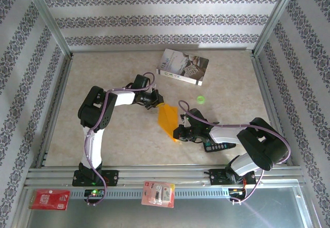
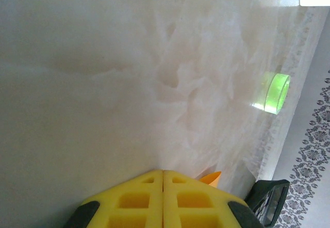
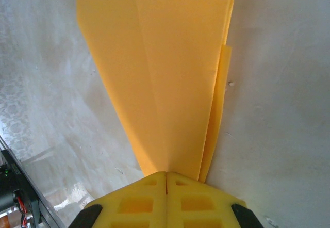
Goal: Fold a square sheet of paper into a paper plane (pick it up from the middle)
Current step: Fourth fold the wing at the center of the table.
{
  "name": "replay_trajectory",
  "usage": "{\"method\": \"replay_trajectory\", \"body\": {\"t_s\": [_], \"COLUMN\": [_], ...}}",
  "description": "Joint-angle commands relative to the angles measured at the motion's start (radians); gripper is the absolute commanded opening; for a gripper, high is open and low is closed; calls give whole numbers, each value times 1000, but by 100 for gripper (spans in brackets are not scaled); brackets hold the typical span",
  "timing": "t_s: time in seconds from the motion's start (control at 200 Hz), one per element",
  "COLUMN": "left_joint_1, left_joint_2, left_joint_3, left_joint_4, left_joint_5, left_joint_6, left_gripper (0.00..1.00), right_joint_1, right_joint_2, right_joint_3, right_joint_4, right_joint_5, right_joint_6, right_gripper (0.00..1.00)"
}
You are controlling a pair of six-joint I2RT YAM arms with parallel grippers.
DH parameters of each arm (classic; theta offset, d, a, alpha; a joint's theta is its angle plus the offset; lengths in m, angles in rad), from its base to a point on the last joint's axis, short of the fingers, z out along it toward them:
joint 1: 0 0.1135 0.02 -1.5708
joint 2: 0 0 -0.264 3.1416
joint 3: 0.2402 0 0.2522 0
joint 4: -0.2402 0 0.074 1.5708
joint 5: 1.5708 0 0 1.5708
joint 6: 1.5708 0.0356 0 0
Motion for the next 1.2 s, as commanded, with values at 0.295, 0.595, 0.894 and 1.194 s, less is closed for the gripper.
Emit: {"method": "replay_trajectory", "body": {"t_s": [0.295, 0.595, 0.894, 1.194], "left_joint_1": [5, -143, -150, -81], "left_joint_2": [-152, -252, -158, -111], "left_joint_3": [-111, -276, -249, -216], "left_joint_4": [88, 211, 166, 118], "left_joint_5": [-98, -52, -73, -89], "left_joint_6": [-11, -77, -41, 14], "left_gripper": [9, 10, 5, 5], "right_joint_1": [5, 1, 0, -2], "right_joint_2": [45, 47, 38, 29], "right_joint_3": [-44, -34, -40, -47], "right_joint_4": [-237, -238, -254, -273], "right_joint_5": [71, 64, 69, 70], "right_joint_6": [-43, -62, -69, -83], "right_gripper": [0, 0, 0, 0]}}
